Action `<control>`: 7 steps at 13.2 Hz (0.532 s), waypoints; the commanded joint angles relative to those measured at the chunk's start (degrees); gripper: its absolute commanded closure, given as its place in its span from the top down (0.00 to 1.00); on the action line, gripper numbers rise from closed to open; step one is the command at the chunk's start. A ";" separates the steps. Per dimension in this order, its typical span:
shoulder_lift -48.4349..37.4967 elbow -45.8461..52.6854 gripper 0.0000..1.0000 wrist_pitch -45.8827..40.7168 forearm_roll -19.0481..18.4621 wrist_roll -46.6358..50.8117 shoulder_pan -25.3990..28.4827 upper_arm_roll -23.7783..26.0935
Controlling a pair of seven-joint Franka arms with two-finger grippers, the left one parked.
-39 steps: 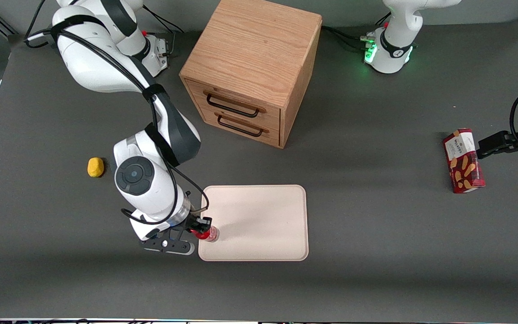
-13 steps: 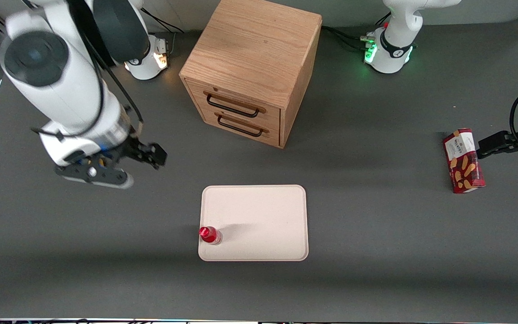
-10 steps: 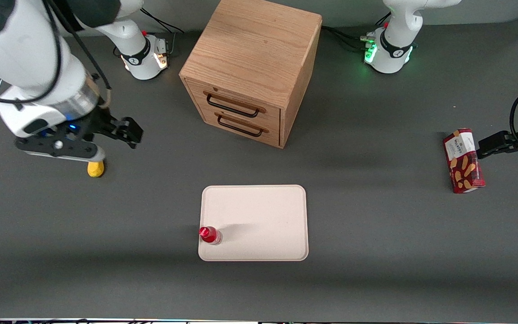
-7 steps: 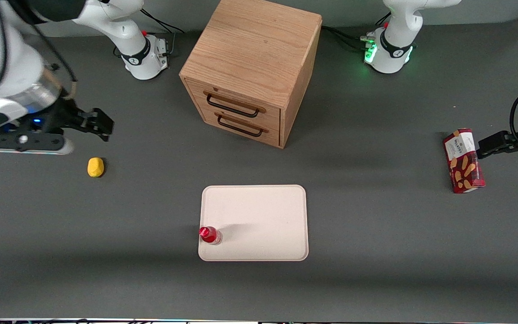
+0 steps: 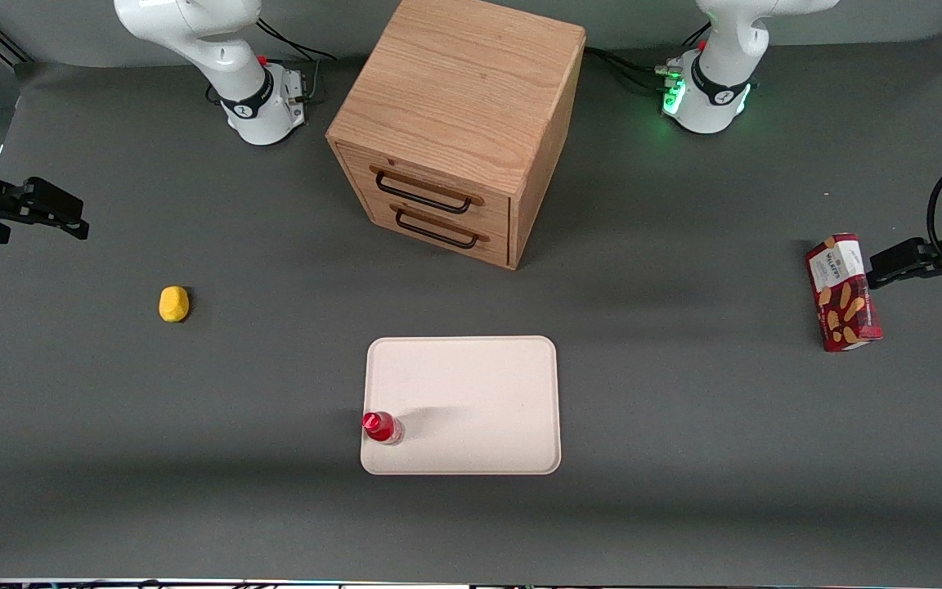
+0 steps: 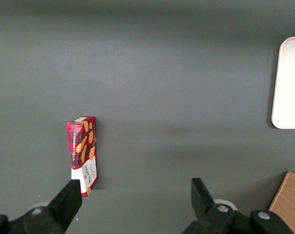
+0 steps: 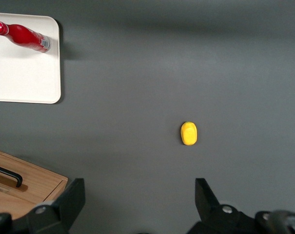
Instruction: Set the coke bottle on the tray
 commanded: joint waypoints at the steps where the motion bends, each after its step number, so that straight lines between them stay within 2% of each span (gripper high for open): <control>1: -3.80 -7.24 1.00 4.23 1.82 -1.14 -0.03 -0.59; 5: -4.77 -9.17 1.00 6.69 1.91 -2.89 0.14 -2.26; 7: -4.51 -9.70 1.00 8.36 2.69 -2.98 2.24 -4.97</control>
